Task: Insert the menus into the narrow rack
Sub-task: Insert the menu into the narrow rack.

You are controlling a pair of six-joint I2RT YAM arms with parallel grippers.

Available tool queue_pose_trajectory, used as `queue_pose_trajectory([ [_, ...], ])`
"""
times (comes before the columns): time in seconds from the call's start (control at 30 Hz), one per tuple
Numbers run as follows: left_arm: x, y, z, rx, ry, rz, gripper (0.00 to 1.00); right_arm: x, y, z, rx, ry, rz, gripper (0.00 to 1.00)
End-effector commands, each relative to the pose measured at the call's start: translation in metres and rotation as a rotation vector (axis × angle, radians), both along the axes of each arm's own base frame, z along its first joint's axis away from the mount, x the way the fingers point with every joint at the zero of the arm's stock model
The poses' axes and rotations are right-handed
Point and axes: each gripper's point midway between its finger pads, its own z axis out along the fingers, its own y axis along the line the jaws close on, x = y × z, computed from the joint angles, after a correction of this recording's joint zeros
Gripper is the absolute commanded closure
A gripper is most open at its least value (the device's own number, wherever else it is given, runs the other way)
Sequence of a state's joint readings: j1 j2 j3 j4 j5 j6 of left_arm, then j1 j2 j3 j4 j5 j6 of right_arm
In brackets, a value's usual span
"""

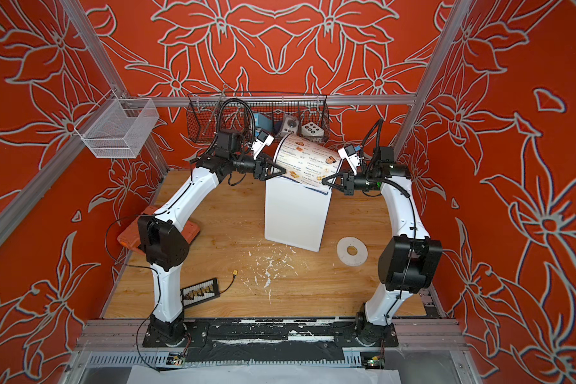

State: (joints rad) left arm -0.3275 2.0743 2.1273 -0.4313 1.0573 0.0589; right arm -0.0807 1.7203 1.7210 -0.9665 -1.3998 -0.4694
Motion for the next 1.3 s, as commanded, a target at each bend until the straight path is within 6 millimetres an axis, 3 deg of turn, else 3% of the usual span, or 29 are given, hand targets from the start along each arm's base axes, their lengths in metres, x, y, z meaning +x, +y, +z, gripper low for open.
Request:
queue_pose_trajectory([
  [0.0,-0.017,-0.007,0.014,-0.051,-0.008,-0.113,0.27,-0.004,-0.002,0.011,0.031,-0.037,0.016,0.96],
  [0.23,-0.037,-0.012,0.012,-0.093,0.028,-0.238,0.36,-0.002,-0.002,0.011,0.024,-0.045,0.009,0.96],
  [0.73,-0.032,-0.025,-0.004,-0.095,0.081,-0.273,0.44,0.003,-0.002,0.014,0.048,-0.053,0.019,0.95],
  [0.87,-0.038,-0.028,0.000,-0.111,0.082,-0.308,0.50,0.002,-0.002,0.013,0.044,-0.059,0.018,0.95],
  [1.03,-0.043,-0.027,-0.002,-0.108,0.084,-0.320,0.66,0.004,-0.003,0.010,0.032,-0.055,0.011,0.95],
  [1.27,-0.046,-0.026,0.002,-0.111,0.078,-0.324,0.77,0.004,-0.003,0.008,0.011,-0.050,0.014,0.95],
])
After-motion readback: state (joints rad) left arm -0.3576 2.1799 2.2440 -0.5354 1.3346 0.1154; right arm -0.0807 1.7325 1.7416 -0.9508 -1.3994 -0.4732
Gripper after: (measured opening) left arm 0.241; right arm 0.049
